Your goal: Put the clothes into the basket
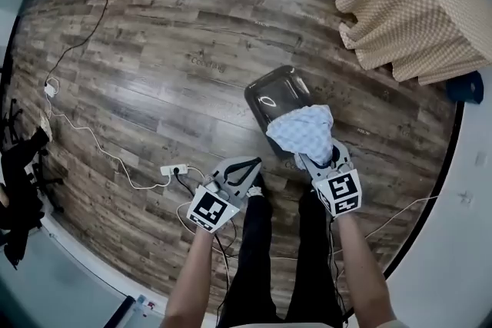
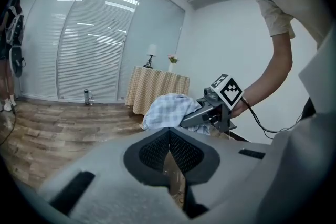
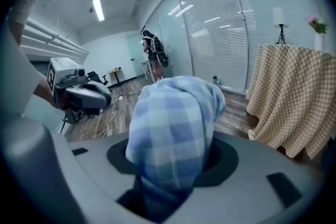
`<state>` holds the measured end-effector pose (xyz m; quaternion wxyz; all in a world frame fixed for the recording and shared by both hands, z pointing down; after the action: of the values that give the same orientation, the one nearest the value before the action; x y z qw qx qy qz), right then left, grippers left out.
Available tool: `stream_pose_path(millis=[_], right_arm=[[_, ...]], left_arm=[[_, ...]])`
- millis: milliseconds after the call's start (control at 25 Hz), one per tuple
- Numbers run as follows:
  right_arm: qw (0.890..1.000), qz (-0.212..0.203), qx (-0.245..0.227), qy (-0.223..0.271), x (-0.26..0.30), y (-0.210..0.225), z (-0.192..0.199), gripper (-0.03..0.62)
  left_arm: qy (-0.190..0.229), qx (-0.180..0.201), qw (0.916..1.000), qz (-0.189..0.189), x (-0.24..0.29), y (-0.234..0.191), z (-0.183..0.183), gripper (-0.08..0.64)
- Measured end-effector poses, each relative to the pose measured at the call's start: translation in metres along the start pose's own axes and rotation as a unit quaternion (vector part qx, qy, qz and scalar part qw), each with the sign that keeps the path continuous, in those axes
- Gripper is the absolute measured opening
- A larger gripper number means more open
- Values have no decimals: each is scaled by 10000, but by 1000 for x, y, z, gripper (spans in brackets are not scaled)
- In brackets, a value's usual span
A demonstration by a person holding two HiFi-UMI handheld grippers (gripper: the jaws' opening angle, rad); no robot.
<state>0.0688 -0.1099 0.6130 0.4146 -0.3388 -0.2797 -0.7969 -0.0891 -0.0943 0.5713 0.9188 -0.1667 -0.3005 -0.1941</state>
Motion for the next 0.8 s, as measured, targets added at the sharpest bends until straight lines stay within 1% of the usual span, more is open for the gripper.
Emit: stream_pose_path(millis=[120,240,320,360,480,560,640,800], right_arm=[[9999,125,93,6,40,13,23,222],[9997,125,196,17,71,21,42,222],[10000,62,44,-8,89,26,49,222],[10000,11,-81,-42,96,28,51,222],[9981,-121,-519,-293,112,28,61,222],[9958,-91,-767,-497,121,25,66,222],[9946,-8,-825,-637,131,26,70,222],[9944,178,-661,-808,158,38,74,222]], left_arm=[[-102,-27,9999,101,27,-7,43,12],[-214,11,9994,262,54,-8,76,12],[-267,-15,9991,334,72,-12,87,12],[-288,12,9989,367,78,-15,88,12],[-318,358,9978,462,89,-19,86,12],[-352,420,9975,454,91,-23,84,12],[-385,452,9974,411,94,-30,81,12],[-247,347,9985,346,103,-48,66,12]])
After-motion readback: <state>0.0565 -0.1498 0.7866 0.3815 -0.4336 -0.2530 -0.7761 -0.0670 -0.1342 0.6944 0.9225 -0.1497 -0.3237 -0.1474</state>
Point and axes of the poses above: the fingertips, and each gripper's own axes: x forward along the fingers, y to its right, z out of its underside, the point moved 3 cm from there along -x, backward along the fingers, and after that the axes turned 14 degrees about -y, right-handed, at the moved point
